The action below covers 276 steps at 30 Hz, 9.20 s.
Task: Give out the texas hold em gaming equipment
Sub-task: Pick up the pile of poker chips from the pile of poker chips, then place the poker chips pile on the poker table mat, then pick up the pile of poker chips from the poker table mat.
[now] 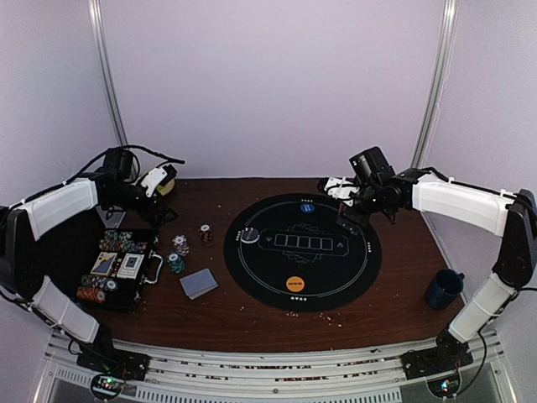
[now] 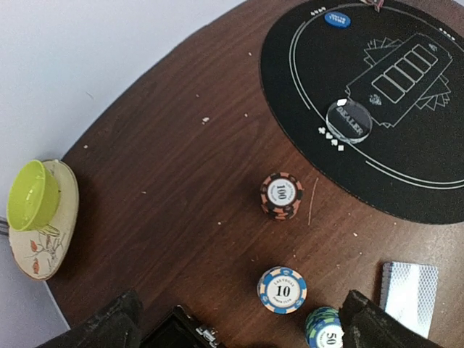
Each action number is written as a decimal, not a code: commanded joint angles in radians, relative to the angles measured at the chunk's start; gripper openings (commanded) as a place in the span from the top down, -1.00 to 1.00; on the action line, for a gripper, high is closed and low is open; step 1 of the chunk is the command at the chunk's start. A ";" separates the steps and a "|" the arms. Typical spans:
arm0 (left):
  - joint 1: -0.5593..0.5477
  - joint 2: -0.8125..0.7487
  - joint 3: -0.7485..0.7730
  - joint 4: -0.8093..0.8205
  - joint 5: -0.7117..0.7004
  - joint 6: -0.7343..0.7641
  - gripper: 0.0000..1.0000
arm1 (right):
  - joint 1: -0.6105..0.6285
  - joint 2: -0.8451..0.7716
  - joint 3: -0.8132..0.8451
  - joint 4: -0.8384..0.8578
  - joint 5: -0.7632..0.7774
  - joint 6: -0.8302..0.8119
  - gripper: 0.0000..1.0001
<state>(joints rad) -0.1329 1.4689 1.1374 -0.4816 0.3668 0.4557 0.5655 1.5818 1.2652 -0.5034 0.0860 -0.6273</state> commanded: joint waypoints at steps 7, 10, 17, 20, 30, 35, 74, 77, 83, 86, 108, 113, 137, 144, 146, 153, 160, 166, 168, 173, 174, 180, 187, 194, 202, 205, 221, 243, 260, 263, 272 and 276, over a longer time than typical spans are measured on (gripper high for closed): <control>-0.063 0.105 -0.022 0.009 -0.082 -0.031 -0.96 | 0.060 0.078 -0.017 0.058 0.085 -0.002 -1.00; -0.072 0.120 -0.029 0.009 -0.061 -0.024 -0.96 | 0.082 0.089 -0.029 0.073 0.113 -0.008 -1.00; -0.100 0.171 -0.041 0.009 -0.095 -0.015 -0.94 | 0.107 0.115 -0.039 0.085 0.140 -0.014 -1.00; -0.102 0.198 -0.032 0.009 -0.108 -0.023 -0.86 | 0.109 0.120 -0.043 0.093 0.146 -0.016 -1.00; -0.101 0.244 -0.025 0.026 -0.148 -0.035 -0.68 | 0.119 0.119 -0.049 0.097 0.150 -0.020 -1.00; -0.102 0.257 -0.024 0.029 -0.153 -0.037 -0.66 | 0.127 0.118 -0.053 0.100 0.153 -0.025 -1.00; -0.101 0.294 -0.024 0.034 -0.150 -0.031 -0.15 | 0.149 0.133 -0.078 0.133 0.202 -0.046 -1.00; -0.101 0.294 -0.024 0.033 -0.152 -0.031 -0.08 | 0.149 0.132 -0.079 0.134 0.203 -0.048 -1.00; -0.102 0.292 -0.024 0.032 -0.146 -0.028 0.14 | 0.151 0.130 -0.081 0.137 0.209 -0.050 -1.00; -0.101 0.288 -0.024 0.032 -0.147 -0.026 0.35 | 0.152 0.130 -0.084 0.141 0.216 -0.054 -1.00; -0.109 0.196 0.024 0.018 -0.219 -0.031 0.62 | 0.157 0.128 -0.093 0.159 0.225 -0.056 -1.00; -0.138 0.192 0.063 0.009 -0.256 -0.017 0.61 | 0.156 0.128 -0.097 0.171 0.235 -0.055 -1.00; -0.436 0.748 0.991 -0.176 -0.291 -0.011 0.60 | -0.147 0.063 -0.093 0.204 0.216 -0.014 -1.00; -0.537 0.883 1.020 -0.117 -0.188 -0.098 0.60 | -0.185 0.065 -0.097 0.198 0.193 -0.014 -1.00; -0.565 0.918 1.031 -0.113 -0.164 -0.119 0.60 | -0.185 0.068 -0.096 0.198 0.191 -0.017 -1.00; -0.603 0.993 1.079 -0.092 -0.110 -0.218 0.62 | -0.185 0.067 -0.094 0.192 0.167 -0.011 -1.00; -0.616 1.046 1.077 -0.090 -0.150 -0.259 0.61 | -0.182 0.058 -0.087 0.187 0.147 -0.003 -1.00; -0.623 1.078 1.078 -0.091 -0.171 -0.267 0.58 | -0.177 0.061 -0.081 0.185 0.138 0.003 -1.00; -0.624 1.085 1.078 -0.094 -0.177 -0.268 0.57 | -0.170 0.063 -0.078 0.183 0.138 0.003 -1.00; -0.625 1.091 1.076 -0.100 -0.180 -0.268 0.48 | -0.155 0.066 -0.078 0.183 0.139 0.004 -1.00; -0.625 1.090 1.076 -0.101 -0.182 -0.267 0.39 | -0.154 0.069 -0.078 0.183 0.139 0.005 -1.00; -0.625 1.073 1.084 -0.113 -0.197 -0.267 -0.60 | -0.146 0.073 -0.070 0.180 0.137 0.005 -1.00; -0.626 0.963 1.135 -0.141 -0.247 -0.255 -0.96 | -0.122 0.097 0.005 0.138 0.070 0.006 -1.00; -0.592 0.729 0.986 -0.120 -0.307 -0.234 -0.96 | -0.049 0.226 0.222 0.005 0.011 0.047 -1.00; -0.415 0.355 0.453 0.106 -0.328 -0.219 -0.96 | 0.123 0.424 0.476 -0.059 -0.013 0.101 -1.00; -0.340 0.255 0.333 0.134 -0.338 -0.165 -0.96 | 0.159 0.512 0.575 -0.083 -0.066 0.166 -1.00; -0.251 -0.039 -0.080 0.304 -0.422 -0.105 -0.96 | 0.151 0.818 0.817 -0.181 -0.088 0.378 -0.85; -0.251 -0.106 -0.131 0.345 -0.439 -0.123 -0.96 | 0.128 0.829 0.750 -0.235 -0.196 0.364 -0.50; -0.252 -0.141 -0.151 0.376 -0.433 -0.133 -0.96 | 0.091 0.873 0.736 -0.216 -0.294 0.449 -0.39; -0.251 -0.144 -0.155 0.381 -0.431 -0.134 -0.96 | 0.085 0.886 0.743 -0.217 -0.295 0.451 -0.36; -0.252 -0.143 -0.159 0.388 -0.430 -0.135 -0.96 | 0.082 0.887 0.744 -0.210 -0.266 0.455 -0.10; -0.252 -0.145 -0.159 0.387 -0.429 -0.137 -0.96 | 0.081 0.884 0.747 -0.208 -0.251 0.454 0.07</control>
<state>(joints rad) -0.3916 1.3479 0.9871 -0.1497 -0.0673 0.3336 0.6506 2.4130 2.0098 -0.7063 -0.1989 -0.1757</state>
